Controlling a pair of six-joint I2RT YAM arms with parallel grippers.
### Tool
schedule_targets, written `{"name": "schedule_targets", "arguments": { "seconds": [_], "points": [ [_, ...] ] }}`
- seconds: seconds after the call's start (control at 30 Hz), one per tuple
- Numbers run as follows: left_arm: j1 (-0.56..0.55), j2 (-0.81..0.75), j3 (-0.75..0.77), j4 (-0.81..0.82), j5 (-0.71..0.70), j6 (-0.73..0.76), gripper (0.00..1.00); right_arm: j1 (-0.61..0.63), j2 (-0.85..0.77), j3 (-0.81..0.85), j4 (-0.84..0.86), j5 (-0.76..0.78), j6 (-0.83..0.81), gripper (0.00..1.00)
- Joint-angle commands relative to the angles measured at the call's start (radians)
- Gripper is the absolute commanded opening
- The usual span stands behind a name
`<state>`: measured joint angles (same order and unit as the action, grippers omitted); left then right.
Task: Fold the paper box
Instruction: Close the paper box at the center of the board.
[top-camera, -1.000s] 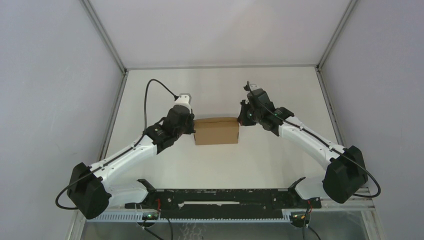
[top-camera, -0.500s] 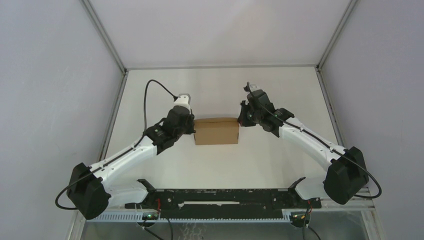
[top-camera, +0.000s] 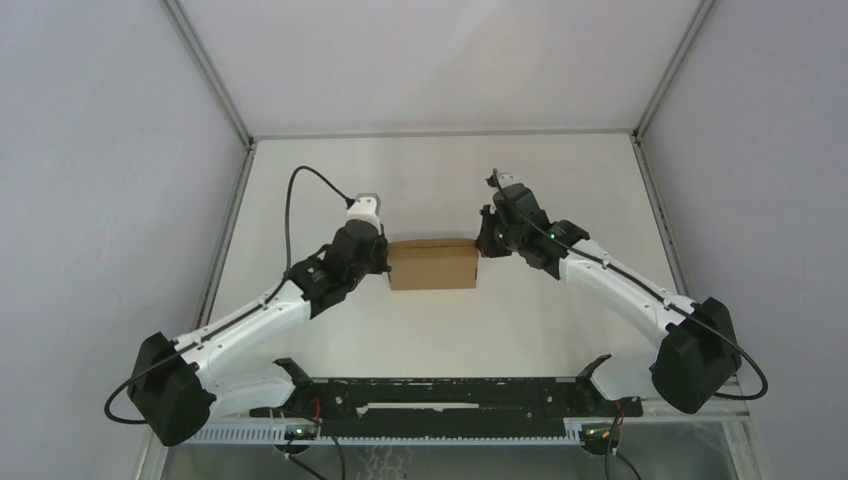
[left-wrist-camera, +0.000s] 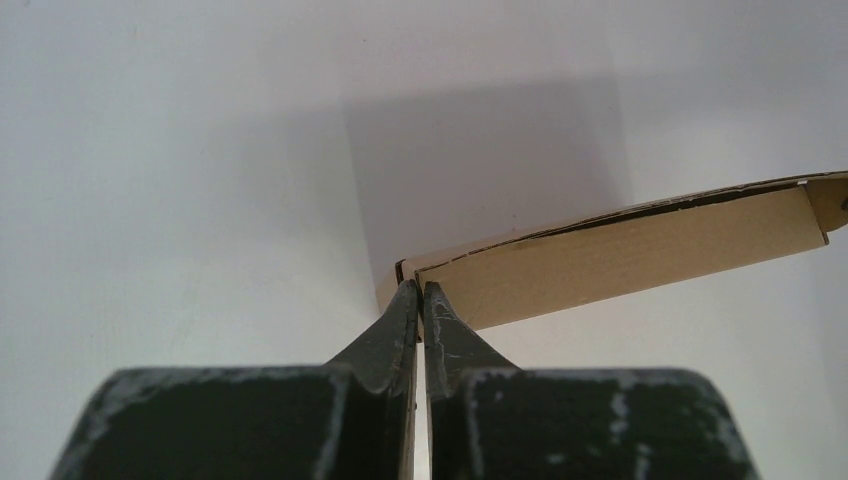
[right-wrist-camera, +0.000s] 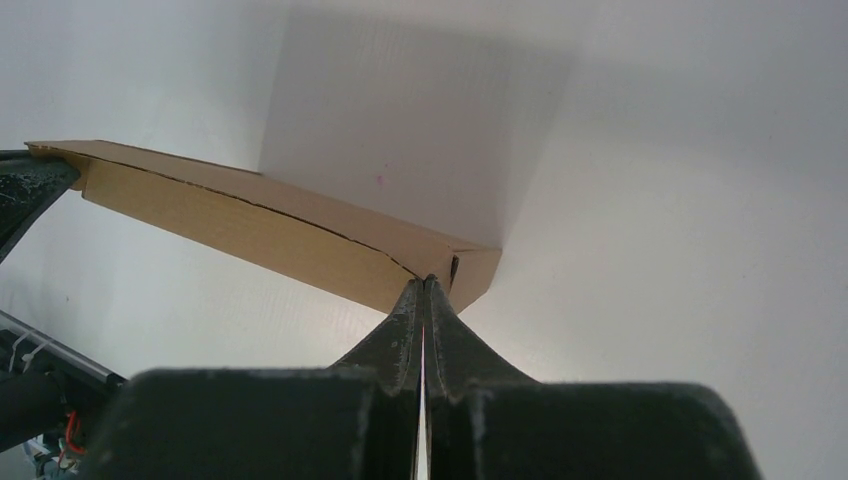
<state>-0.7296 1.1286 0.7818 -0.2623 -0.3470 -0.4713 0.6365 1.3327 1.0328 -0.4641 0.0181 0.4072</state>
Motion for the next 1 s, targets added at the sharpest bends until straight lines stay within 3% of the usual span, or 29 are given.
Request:
{"name": "schedule_targets", "arguments": {
  "seconds": [0.0,0.97],
  "points": [
    [-0.045,-0.004,-0.047,0.009,0.095,-0.03,0.05,0.058,0.008,-0.034,-0.035,-0.107,0.023,0.0],
    [-0.062,0.014,-0.098,0.056,0.065,-0.024,0.04,0.066,0.01,-0.096,-0.009,-0.086,0.007,0.0]
  ]
}}
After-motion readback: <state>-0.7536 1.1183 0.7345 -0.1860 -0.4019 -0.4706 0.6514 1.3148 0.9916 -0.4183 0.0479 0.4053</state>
